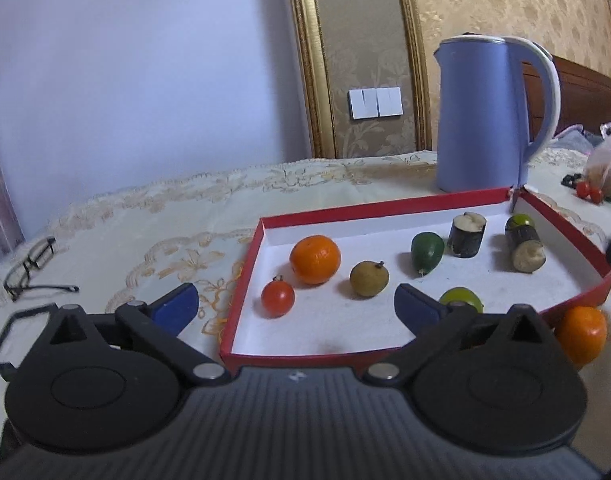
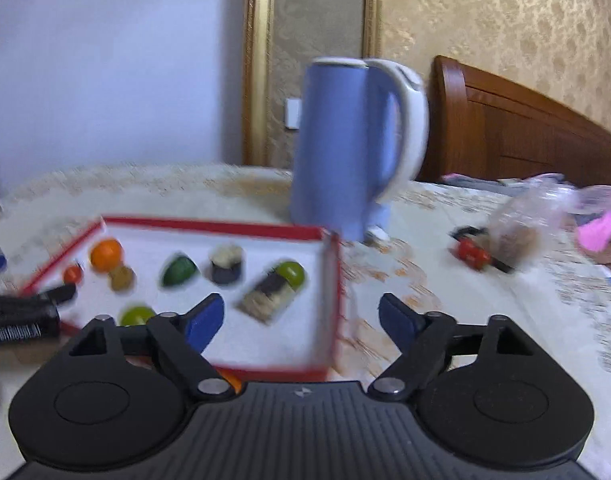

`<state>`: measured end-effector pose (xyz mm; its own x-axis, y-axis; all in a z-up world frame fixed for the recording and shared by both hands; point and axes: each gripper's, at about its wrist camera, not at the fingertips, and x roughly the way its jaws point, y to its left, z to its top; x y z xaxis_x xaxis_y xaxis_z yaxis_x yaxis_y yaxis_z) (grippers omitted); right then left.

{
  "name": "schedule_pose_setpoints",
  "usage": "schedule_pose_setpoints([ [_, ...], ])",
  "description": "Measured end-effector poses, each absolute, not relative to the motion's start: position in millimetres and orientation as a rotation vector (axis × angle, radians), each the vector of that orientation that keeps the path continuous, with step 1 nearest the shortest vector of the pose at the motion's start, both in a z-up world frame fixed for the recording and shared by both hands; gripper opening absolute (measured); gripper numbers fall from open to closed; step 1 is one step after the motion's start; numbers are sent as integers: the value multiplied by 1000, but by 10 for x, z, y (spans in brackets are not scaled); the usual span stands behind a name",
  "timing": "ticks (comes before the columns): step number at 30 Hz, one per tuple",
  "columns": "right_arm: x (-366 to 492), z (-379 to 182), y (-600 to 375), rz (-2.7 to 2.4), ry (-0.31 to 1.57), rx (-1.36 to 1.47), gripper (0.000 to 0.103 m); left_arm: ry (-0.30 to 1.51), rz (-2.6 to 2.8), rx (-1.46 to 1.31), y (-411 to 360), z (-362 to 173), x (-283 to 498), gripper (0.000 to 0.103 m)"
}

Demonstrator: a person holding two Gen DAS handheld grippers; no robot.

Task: Organize fruits
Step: 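Grasp the other tangerine in front of the box with the right gripper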

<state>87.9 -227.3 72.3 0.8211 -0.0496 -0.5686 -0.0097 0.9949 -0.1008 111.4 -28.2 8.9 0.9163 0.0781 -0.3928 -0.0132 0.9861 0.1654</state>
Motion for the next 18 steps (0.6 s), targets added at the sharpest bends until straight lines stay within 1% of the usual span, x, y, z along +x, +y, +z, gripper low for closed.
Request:
schedule_pose_setpoints([
  [4, 589, 579, -2077, 37, 558, -236, 88, 379, 88, 191, -316, 90, 1089, 103],
  [8, 547, 455, -1935, 106, 583, -270, 86, 407, 100, 181, -270, 67, 1146, 103],
  [10, 583, 411, -1907, 106, 605, -285, 81, 416, 106, 176, -252, 60, 1159, 103],
  [12, 628, 386, -1930, 124, 628, -273, 72, 421, 103, 170, -239, 60, 1162, 103],
  [15, 648, 348, -1934, 153, 652, -259, 69, 422, 96, 162, -227, 66, 1156, 103],
  [18, 687, 296, -1907, 169, 673, -262, 69, 418, 96, 162, -223, 70, 1143, 103],
])
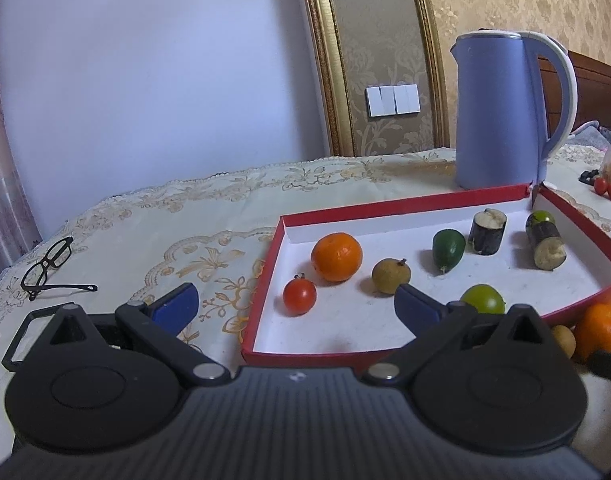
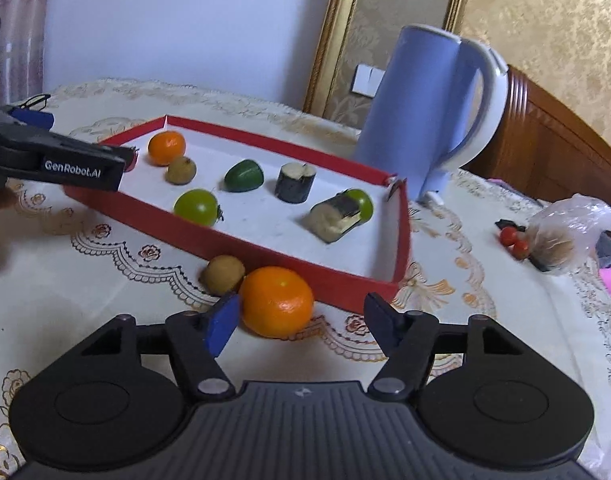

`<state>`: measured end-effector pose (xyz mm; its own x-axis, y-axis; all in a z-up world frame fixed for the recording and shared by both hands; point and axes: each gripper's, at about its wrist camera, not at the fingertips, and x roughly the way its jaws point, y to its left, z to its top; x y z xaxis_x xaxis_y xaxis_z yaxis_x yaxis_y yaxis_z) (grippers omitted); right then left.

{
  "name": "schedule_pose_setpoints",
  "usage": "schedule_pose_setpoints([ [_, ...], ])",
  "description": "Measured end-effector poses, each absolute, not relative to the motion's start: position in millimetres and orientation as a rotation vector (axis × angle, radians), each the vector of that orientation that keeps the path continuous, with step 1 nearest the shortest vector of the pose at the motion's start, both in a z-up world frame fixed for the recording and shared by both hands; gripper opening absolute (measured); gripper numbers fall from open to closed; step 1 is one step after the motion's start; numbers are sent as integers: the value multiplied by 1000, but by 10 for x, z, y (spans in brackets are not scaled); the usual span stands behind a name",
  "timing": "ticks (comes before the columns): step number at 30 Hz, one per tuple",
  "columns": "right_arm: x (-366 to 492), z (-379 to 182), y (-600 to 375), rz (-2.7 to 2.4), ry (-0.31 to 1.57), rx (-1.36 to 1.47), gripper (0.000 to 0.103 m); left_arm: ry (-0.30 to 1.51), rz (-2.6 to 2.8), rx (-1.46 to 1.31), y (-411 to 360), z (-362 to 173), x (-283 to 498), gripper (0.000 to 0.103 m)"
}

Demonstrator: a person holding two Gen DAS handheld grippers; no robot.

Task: Organize fruits
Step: 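Grasp the other tangerine in front of the box with the right gripper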

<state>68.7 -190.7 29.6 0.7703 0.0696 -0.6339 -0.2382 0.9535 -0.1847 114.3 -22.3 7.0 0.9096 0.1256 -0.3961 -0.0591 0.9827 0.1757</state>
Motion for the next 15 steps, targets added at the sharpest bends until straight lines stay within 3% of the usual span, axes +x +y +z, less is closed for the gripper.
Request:
schedule_pose_setpoints([
  [2, 693, 284, -1870, 181, 673, -272, 68, 417, 92, 159, -218, 75, 1140, 103],
  [6, 752, 269, -1826, 202, 686, -276, 45, 418, 83, 156, -220, 79, 1135, 103],
  [15, 491, 450, -2087, 165, 639, -192, 42, 450, 27, 118, -294, 130, 996, 102],
])
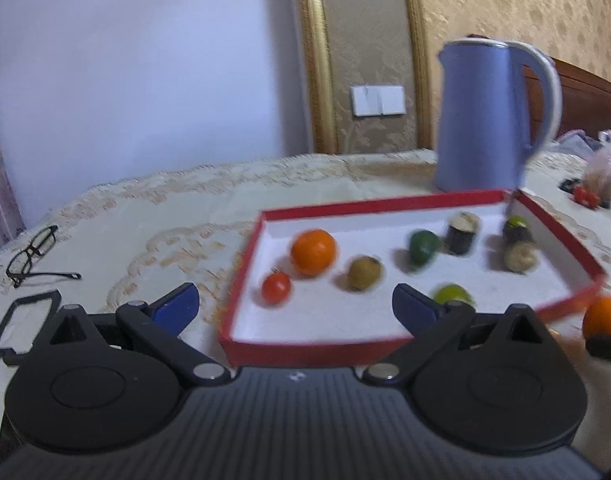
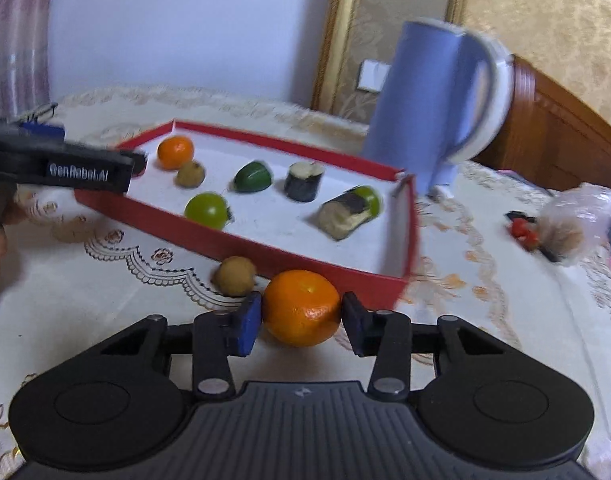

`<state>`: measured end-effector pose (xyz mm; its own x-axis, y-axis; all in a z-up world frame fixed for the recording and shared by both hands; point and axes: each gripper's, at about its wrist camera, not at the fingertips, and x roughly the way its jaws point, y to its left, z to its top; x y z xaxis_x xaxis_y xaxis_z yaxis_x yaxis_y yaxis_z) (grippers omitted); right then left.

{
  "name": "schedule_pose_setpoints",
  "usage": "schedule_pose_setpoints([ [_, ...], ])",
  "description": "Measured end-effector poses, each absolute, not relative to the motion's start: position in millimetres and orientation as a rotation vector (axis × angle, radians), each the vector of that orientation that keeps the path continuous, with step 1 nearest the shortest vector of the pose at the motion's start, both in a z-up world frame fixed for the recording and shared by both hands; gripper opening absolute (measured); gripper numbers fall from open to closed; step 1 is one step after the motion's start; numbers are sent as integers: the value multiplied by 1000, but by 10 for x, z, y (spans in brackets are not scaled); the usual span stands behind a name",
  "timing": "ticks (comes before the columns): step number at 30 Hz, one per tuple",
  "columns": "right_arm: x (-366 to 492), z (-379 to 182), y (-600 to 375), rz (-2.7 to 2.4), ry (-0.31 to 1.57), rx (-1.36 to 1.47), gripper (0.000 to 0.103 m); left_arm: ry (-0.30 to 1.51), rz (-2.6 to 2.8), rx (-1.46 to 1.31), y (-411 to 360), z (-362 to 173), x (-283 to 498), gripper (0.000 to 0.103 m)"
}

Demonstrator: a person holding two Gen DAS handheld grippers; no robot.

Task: Organize fruits
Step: 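Grasp the other tangerine in front of the box with the right gripper, then grasp the small brown kiwi fruit with the left gripper while the right gripper holds the tangerine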

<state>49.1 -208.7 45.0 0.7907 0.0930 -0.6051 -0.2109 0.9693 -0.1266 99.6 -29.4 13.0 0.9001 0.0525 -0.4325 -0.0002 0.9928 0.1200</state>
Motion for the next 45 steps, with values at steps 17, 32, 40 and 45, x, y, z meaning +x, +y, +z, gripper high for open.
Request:
schedule_pose_setpoints([
  [17, -169, 479, -2772, 76, 543, 17, 43, 631, -17, 172, -1409, -163, 870, 94],
  [32, -216, 430, -2742, 102, 538, 40, 43, 668, -59, 91, -1523, -168, 1094, 59],
  [40, -222, 432, -2729, 99, 540, 38, 43, 681, -121, 66, -1541, -136, 1068, 25],
  [45, -227, 432, -2711, 100, 541, 37, 43, 684, -125, 61, -1510, -131, 1056, 25],
])
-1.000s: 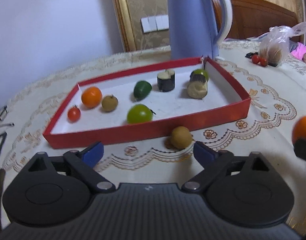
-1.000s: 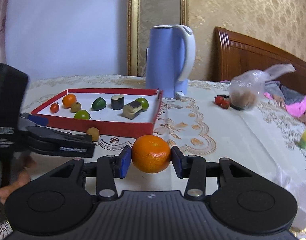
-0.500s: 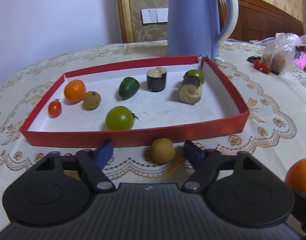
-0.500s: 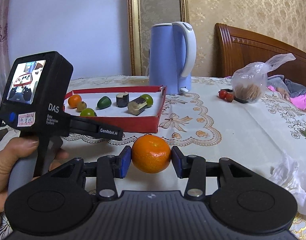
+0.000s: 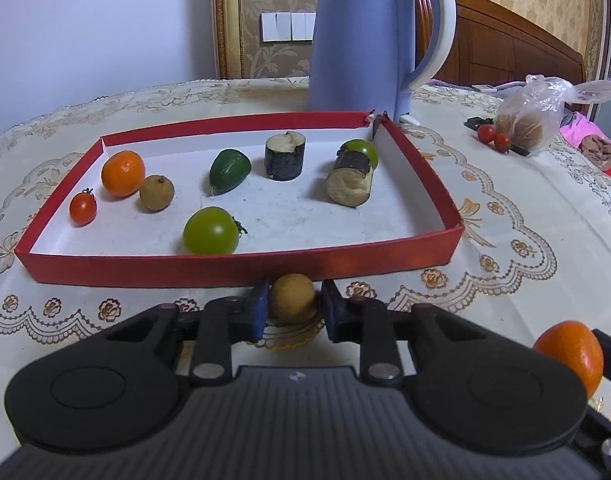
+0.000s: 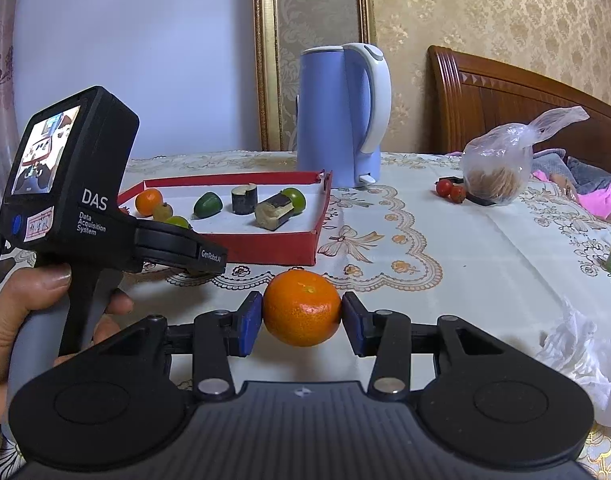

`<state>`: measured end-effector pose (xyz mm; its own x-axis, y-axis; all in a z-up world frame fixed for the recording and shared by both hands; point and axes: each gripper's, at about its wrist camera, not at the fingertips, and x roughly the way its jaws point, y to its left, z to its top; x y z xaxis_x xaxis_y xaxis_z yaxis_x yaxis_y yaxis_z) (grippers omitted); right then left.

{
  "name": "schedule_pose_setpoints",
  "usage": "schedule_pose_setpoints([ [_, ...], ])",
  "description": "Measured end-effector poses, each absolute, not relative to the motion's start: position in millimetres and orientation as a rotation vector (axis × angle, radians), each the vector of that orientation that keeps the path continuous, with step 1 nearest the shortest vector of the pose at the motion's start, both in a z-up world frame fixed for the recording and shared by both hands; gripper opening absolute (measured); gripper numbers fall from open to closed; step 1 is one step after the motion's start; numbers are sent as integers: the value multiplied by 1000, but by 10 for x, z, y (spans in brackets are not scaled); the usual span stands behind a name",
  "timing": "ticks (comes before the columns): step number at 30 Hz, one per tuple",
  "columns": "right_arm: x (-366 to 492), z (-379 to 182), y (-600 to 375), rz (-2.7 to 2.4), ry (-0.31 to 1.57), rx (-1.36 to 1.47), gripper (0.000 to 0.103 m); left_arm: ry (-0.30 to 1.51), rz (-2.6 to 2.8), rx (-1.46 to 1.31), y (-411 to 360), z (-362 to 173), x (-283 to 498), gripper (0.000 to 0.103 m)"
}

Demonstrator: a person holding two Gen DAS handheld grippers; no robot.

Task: Organize fruits
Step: 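Grasp the small brown kiwi fruit with the left gripper while the right gripper holds the tangerine, then lower the kiwi fruit into the box and open the left gripper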

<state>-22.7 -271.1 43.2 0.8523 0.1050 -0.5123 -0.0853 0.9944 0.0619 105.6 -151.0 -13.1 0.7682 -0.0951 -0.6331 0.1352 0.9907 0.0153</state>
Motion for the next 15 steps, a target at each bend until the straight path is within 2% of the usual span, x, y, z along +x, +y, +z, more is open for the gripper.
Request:
schedule_pose_setpoints([
  [15, -233, 472, -2597, 127, 537, 30, 43, 636, -93, 65, -1116, 71, 949, 25],
])
